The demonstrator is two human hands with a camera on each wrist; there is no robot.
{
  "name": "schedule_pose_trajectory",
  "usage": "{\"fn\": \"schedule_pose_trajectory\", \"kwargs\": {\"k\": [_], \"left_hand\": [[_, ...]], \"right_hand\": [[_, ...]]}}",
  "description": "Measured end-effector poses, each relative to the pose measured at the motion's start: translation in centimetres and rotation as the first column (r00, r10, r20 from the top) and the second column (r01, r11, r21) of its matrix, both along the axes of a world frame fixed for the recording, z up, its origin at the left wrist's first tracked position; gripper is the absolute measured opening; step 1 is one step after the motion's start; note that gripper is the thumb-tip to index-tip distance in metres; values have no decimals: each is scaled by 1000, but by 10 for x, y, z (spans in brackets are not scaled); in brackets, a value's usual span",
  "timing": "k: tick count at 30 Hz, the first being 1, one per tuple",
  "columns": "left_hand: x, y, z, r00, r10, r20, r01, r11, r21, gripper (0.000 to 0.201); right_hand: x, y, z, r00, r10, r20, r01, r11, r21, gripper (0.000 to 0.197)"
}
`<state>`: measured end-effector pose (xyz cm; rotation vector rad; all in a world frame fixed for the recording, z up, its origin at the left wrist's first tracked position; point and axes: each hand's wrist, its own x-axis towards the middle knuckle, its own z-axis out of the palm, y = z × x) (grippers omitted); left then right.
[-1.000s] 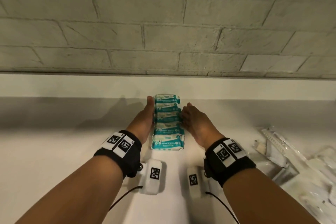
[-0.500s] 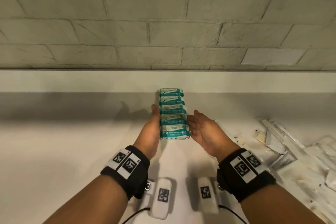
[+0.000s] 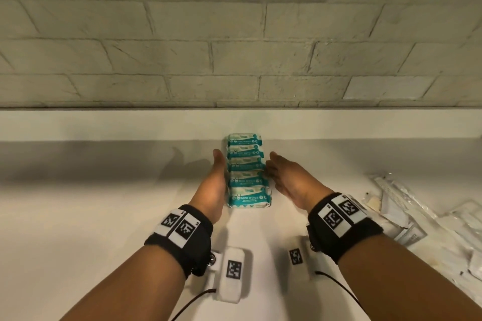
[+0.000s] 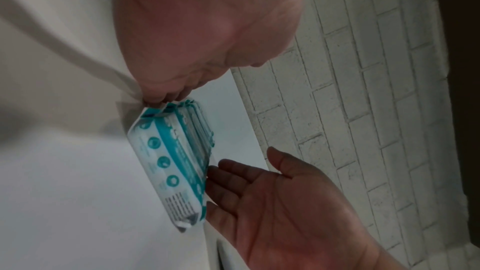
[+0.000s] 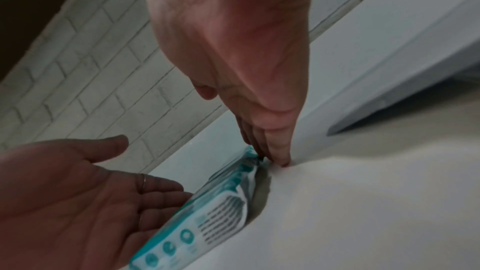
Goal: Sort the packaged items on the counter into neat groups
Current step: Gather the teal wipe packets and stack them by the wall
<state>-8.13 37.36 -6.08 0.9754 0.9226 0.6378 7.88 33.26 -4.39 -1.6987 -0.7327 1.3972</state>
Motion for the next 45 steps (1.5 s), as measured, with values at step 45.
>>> {"fn": "schedule_pose_trajectory", "kwargs": {"k": [45], "left_hand": [[21, -71, 24, 312, 58, -948, 926, 205, 318, 81]], "right_hand": [[101, -99, 57, 256, 481, 838, -482, 815, -321, 36]]}}
